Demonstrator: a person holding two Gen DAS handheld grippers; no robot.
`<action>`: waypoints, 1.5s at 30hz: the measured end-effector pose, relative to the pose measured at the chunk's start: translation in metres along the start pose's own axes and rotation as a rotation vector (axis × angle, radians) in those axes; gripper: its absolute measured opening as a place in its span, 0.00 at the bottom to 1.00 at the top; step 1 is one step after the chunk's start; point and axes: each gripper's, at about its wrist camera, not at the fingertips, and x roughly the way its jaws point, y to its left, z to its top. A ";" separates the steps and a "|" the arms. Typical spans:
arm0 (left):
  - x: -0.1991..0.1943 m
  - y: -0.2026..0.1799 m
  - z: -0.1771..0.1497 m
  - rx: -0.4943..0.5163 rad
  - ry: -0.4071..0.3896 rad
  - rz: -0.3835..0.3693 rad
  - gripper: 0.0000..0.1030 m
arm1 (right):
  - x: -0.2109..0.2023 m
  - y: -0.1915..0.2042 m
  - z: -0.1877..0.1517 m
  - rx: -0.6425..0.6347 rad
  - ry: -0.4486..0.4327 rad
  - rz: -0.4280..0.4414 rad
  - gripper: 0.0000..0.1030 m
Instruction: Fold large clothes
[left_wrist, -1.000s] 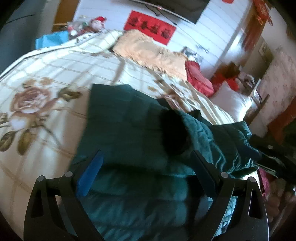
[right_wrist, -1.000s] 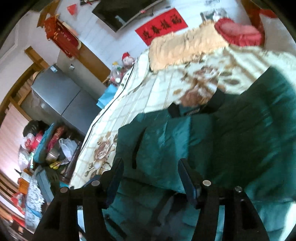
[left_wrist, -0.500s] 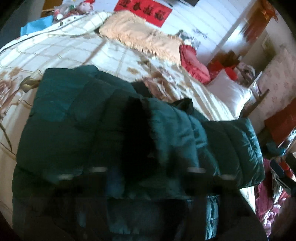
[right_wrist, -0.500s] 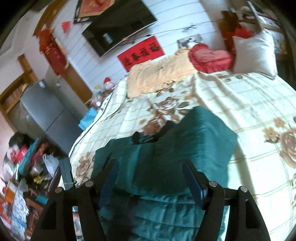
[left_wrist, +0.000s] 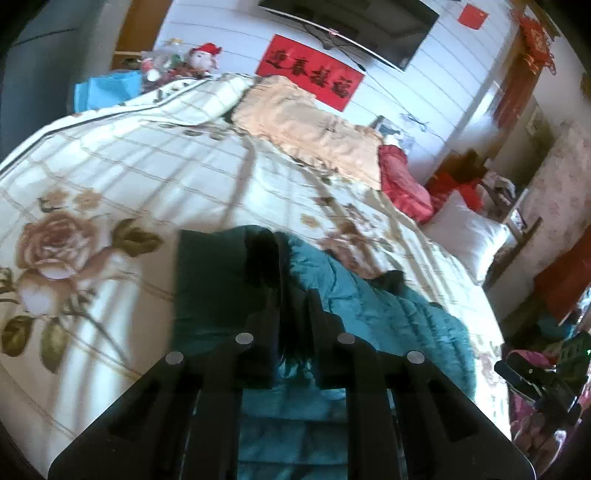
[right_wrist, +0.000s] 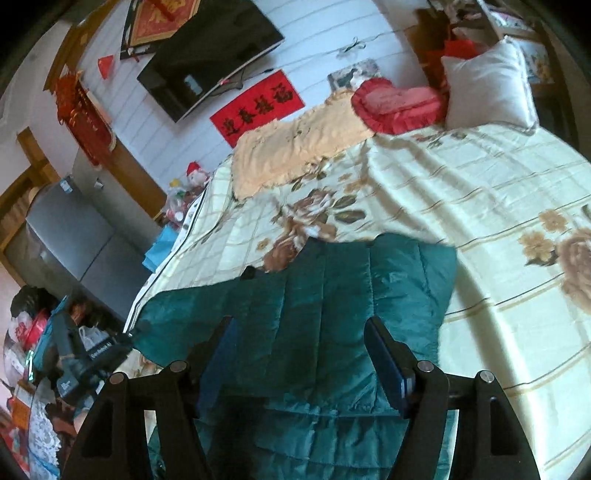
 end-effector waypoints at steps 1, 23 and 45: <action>0.001 0.008 -0.002 -0.004 0.005 0.011 0.11 | 0.009 0.003 -0.002 -0.010 0.017 0.001 0.66; -0.014 0.024 -0.010 0.065 -0.086 0.107 0.71 | 0.019 0.002 0.006 -0.119 -0.054 -0.241 0.66; 0.107 -0.006 -0.037 0.246 0.122 0.233 0.81 | 0.107 -0.036 0.015 -0.122 0.128 -0.439 0.59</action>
